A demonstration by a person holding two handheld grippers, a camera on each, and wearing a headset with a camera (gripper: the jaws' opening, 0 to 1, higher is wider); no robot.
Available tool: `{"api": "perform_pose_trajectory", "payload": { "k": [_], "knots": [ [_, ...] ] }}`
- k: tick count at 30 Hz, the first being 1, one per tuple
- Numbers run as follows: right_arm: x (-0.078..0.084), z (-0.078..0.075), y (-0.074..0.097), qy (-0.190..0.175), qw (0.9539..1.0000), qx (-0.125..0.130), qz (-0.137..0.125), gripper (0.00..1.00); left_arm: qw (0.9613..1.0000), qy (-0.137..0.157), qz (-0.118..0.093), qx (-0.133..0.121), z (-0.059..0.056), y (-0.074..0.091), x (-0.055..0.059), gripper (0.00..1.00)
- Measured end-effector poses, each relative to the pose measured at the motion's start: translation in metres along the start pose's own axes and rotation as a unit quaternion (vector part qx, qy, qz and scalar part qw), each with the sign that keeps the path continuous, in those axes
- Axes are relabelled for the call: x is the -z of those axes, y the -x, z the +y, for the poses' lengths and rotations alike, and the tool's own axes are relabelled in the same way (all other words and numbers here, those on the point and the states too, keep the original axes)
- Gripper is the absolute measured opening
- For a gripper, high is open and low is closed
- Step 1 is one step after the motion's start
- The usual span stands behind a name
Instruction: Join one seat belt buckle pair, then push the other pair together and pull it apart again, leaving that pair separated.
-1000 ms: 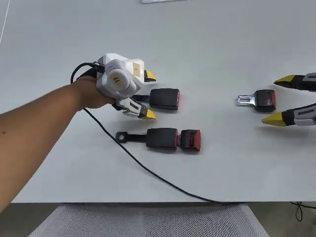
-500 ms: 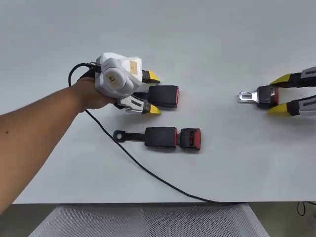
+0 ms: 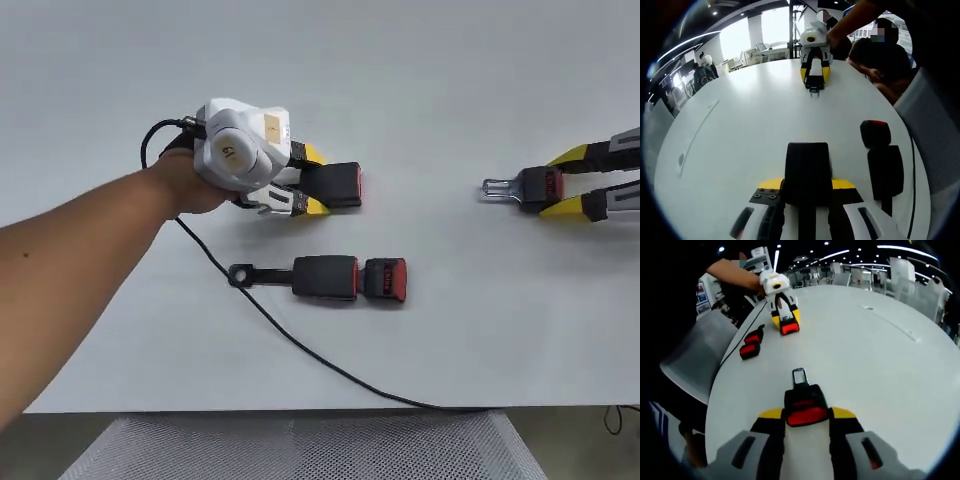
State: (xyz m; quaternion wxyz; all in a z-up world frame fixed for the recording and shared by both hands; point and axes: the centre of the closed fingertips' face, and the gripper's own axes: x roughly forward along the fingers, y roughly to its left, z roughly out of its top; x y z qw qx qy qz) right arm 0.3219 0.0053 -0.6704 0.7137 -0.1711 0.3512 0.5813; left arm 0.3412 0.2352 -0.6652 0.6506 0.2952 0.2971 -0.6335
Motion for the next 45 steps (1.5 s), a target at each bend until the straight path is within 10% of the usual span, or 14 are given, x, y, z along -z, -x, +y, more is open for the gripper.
{"api": "perform_pose_trajectory", "payload": {
  "k": [45],
  "knots": [
    [-0.084,0.033,-0.088,0.027,0.9963,-0.019,-0.079,0.32,0.9999,0.0,0.011,0.008,0.0,-0.003,0.0,0.34]
  ]
}}
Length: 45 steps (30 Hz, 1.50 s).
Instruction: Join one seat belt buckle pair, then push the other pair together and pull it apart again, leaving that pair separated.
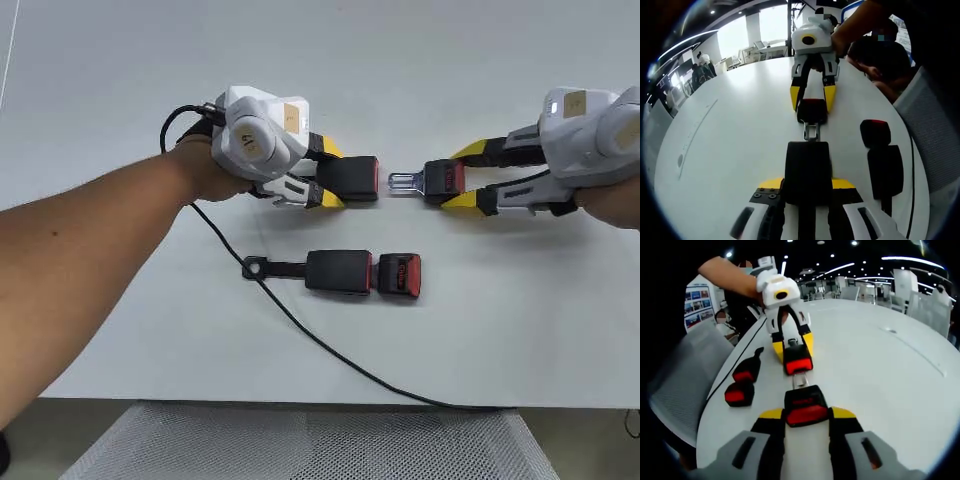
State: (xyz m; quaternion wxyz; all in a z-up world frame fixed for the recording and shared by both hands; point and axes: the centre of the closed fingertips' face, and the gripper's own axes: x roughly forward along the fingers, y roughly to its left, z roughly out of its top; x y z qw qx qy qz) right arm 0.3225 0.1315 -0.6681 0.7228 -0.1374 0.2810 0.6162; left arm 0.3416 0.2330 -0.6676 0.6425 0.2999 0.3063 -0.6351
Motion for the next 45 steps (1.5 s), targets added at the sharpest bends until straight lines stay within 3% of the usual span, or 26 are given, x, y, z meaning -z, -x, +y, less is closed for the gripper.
{"api": "perform_pose_trajectory", "payload": {
  "k": [13,18,28,33,45],
  "knots": [
    [-0.009,0.002,-0.011,0.013,0.9996,0.008,0.024,0.32,1.0,-0.004,0.009,0.002,0.001,0.0,0.001,0.34],
    [-0.008,0.001,-0.007,0.006,0.9996,0.007,0.026,0.32,0.9999,-0.008,0.012,0.003,0.0,0.0,0.001,0.34],
    [-0.022,0.0,-0.024,0.005,0.9992,0.001,0.039,0.32,0.9997,-0.013,0.021,0.008,-0.001,-0.001,0.001,0.33],
    [-0.025,-0.002,-0.026,-0.016,0.9991,0.011,0.038,0.32,0.9997,-0.011,0.021,0.007,0.0,-0.001,0.002,0.33],
    [-0.027,-0.004,-0.033,-0.012,0.9985,0.017,0.051,0.32,0.9997,-0.009,0.02,0.008,0.002,-0.003,0.007,0.33]
  ]
}}
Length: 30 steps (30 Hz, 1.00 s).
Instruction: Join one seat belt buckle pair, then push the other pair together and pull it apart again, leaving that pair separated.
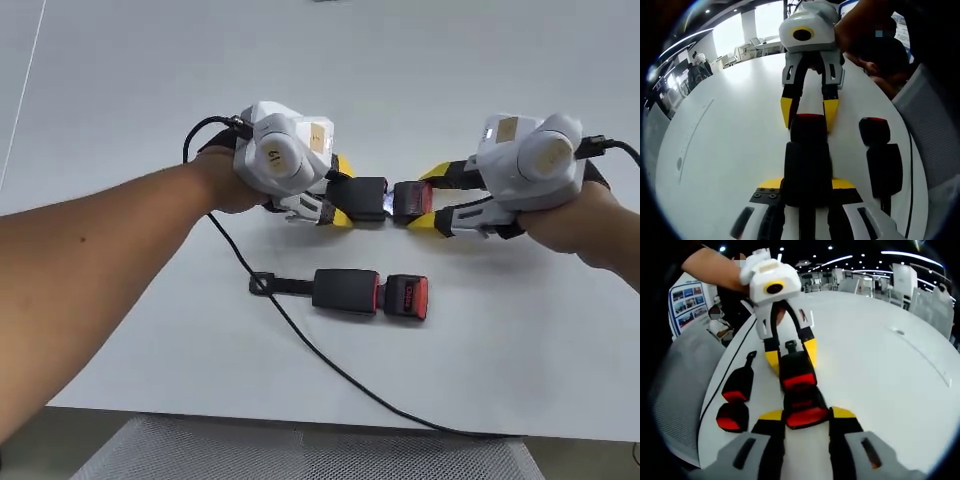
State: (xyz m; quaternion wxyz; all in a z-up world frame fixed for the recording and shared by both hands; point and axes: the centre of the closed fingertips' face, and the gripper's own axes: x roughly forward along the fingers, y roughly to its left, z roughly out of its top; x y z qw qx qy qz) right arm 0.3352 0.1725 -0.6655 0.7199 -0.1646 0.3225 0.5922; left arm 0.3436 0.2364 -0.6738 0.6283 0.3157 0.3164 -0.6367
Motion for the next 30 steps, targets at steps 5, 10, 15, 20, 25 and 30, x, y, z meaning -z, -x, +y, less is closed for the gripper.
{"api": "perform_pose_trajectory", "payload": {
  "k": [5,10,15,20,25,30],
  "knots": [
    [-0.0003,0.0002,-0.0017,0.002,1.0,0.004,0.005,0.32,1.0,0.006,-0.001,-0.001,-0.0013,0.0001,-0.001,0.33],
    [-0.0005,0.0001,-0.0035,0.004,0.9999,0.006,0.009,0.32,1.0,0.005,0.0,-0.001,-0.0021,0.0001,-0.0016,0.33],
    [-0.0005,0.0005,-0.0041,0.006,0.9999,0.007,0.013,0.32,1.0,0.006,0.005,0.0,-0.0031,0.0003,-0.0024,0.33],
    [-0.0009,0.0,-0.0048,0.009,0.9998,0.005,0.015,0.32,1.0,0.004,0.007,0.002,-0.0041,0.001,-0.0042,0.34],
    [-0.0014,-0.0005,-0.0047,0.011,0.9998,0.003,0.017,0.33,1.0,0.005,0.007,0.003,-0.0039,0.0016,-0.0054,0.34],
    [-0.0019,-0.002,-0.0043,0.011,0.9998,0.0,0.016,0.33,0.9999,0.007,0.008,0.003,-0.0035,0.0022,-0.0065,0.34]
  ]
}}
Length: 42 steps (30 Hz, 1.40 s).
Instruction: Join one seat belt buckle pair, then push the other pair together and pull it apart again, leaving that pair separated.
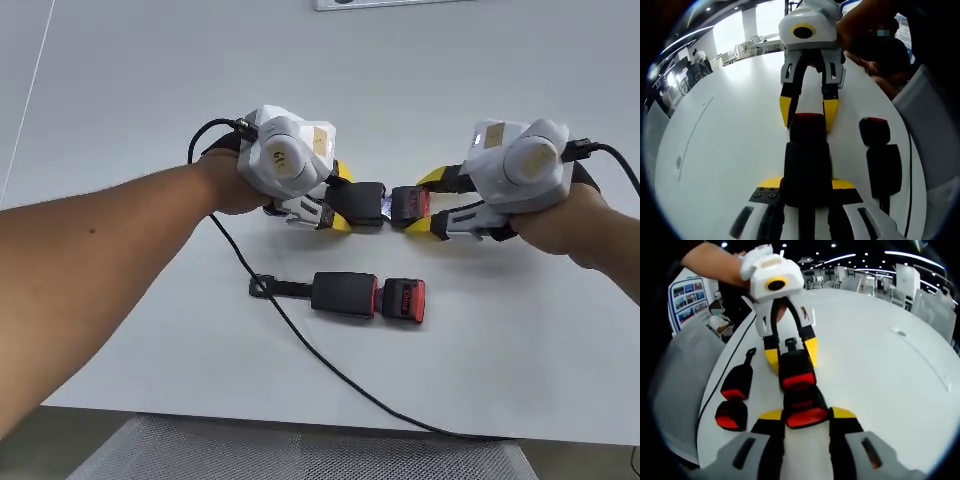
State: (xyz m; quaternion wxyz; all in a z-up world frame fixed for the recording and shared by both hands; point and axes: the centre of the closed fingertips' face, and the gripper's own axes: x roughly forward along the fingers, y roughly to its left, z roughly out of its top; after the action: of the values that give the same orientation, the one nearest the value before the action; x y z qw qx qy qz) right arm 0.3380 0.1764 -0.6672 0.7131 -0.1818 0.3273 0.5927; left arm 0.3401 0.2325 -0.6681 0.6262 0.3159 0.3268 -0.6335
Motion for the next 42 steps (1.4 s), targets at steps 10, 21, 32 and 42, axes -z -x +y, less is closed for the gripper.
{"api": "perform_pose_trajectory", "payload": {
  "k": [10,21,32,42],
  "knots": [
    [0.01,-0.004,0.009,0.007,0.9999,-0.003,0.012,0.33,1.0,0.0,0.003,0.001,0.0,0.001,-0.001,0.34],
    [0.023,-0.007,0.026,0.005,0.9999,0.005,0.011,0.33,1.0,0.007,0.004,-0.006,0.001,0.002,-0.002,0.34],
    [0.051,-0.012,0.057,-0.003,0.9999,0.014,0.009,0.33,0.9999,0.005,0.009,-0.004,0.002,0.0,0.0,0.34],
    [0.069,-0.014,0.081,-0.003,0.9999,0.012,0.008,0.34,0.9998,0.012,0.012,-0.006,0.003,0.0,0.001,0.35]
  ]
}}
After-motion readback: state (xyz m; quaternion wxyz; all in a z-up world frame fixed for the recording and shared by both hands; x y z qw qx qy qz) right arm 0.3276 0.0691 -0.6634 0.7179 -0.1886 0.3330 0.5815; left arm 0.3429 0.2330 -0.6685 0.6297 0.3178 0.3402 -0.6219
